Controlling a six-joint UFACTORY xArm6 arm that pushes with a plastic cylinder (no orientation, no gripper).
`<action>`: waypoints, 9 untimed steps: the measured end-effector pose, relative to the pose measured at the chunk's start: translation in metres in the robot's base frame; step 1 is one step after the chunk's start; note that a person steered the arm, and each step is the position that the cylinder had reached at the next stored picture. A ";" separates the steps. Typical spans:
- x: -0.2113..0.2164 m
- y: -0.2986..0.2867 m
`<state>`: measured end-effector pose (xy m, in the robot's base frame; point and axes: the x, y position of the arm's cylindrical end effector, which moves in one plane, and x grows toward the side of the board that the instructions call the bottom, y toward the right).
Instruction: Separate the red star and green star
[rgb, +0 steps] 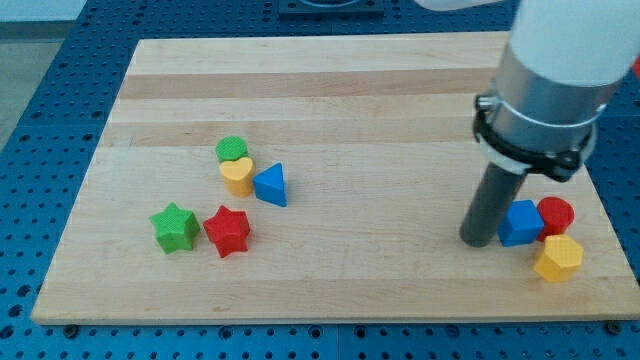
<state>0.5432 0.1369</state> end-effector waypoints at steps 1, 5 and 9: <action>0.005 -0.037; 0.061 -0.241; -0.003 -0.355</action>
<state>0.5401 -0.2184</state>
